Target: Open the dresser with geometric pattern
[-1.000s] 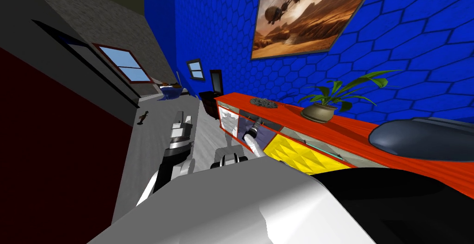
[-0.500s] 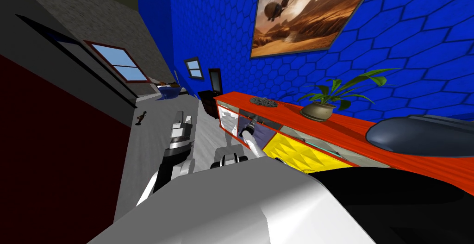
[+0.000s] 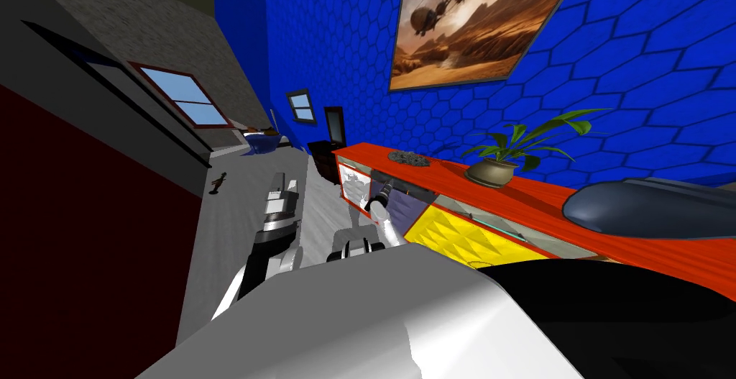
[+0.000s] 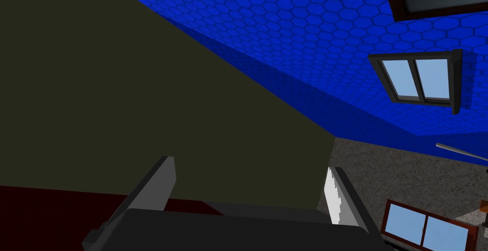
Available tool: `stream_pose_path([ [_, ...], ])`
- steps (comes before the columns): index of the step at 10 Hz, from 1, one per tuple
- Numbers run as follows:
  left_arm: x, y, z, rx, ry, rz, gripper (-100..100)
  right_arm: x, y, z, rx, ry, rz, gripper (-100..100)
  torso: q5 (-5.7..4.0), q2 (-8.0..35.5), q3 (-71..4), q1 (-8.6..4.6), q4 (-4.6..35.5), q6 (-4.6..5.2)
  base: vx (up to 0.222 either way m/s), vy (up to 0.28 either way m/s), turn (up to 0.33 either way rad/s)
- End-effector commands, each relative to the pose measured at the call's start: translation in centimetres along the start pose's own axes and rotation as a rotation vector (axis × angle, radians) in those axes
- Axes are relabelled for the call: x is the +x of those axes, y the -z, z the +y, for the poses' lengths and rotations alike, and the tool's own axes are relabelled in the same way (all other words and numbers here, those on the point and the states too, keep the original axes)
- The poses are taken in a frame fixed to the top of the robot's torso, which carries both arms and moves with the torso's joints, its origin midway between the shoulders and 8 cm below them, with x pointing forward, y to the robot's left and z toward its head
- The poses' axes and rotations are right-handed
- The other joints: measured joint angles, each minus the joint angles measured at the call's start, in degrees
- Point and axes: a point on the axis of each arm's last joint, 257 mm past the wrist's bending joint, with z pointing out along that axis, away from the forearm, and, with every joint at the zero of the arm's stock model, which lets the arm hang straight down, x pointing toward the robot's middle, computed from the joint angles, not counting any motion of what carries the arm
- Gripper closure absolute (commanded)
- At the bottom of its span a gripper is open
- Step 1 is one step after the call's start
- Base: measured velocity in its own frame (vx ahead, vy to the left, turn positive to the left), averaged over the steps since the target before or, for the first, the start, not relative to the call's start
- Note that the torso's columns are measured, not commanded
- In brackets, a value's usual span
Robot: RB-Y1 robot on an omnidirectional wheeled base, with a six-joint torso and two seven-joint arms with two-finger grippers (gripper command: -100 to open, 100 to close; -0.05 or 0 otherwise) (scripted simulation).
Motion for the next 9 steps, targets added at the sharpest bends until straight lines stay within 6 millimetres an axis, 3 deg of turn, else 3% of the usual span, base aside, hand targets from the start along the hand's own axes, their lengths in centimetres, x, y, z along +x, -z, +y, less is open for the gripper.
stream_pose_path([
  [1,0.00,0.00,0.00,0.000,0.000,0.000,0,-0.62,0.42,0.31,-0.011,-0.013,-0.003,-100,-0.02,-0.01,-0.01,-0.02,-0.05,0.06,0.000,0.000,0.000],
  [3,-0.01,0.01,0.00,0.000,0.000,0.000,0,-0.72,0.42,0.57,-0.020,-0.013,0.000,-100,-0.05,-0.11,-0.07,-0.37,0.01,0.21,0.051,-0.064,-0.017],
  [4,0.00,0.00,0.00,0.000,0.000,0.000,0,-0.76,0.39,0.56,-0.021,-0.011,0.000,100,-0.08,0.05,0.01,-0.20,-0.07,0.21,0.011,-0.012,0.000],
  [9,0.01,-0.01,-0.01,0.000,0.000,0.000,0,-1.21,1.01,0.14,-0.019,-0.012,0.005,100,-0.08,0.19,0.10,-0.19,-0.07,0.23,-0.133,0.107,0.012],
])
